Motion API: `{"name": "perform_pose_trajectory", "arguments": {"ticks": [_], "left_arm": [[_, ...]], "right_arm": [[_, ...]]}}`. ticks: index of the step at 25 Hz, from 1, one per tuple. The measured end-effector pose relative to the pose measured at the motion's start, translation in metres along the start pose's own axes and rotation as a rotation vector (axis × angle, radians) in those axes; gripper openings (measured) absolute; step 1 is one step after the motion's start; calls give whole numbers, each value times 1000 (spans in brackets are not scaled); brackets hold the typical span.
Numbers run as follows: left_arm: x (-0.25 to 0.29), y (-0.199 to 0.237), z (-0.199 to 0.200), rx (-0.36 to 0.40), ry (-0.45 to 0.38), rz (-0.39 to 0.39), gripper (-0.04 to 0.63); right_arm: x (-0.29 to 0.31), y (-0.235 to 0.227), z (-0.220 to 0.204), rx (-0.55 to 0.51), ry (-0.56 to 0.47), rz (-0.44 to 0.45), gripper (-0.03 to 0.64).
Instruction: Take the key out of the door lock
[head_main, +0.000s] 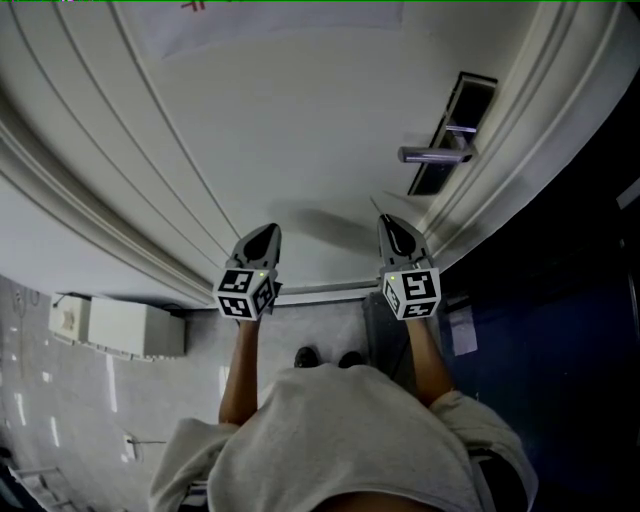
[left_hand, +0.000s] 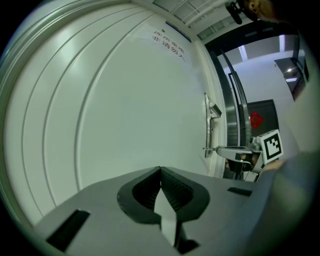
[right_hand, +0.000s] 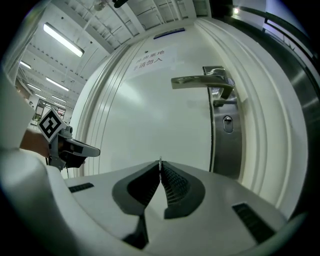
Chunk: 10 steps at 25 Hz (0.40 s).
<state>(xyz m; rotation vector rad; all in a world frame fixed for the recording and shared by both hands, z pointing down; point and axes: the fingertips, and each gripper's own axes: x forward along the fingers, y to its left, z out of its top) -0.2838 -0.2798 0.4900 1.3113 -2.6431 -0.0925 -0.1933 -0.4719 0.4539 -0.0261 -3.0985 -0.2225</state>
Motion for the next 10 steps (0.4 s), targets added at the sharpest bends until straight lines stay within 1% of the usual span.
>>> {"name": "perform_pose_trajectory", "arguments": {"ticks": [4,10], "left_arm": [[1,-2,2,8,-1,-8,18],[3,-2,1,-1,2,-7,18]], "right_arm": [[0,0,1,2,2,-3,29],[2,1,0,-1,8,0,29]]}}
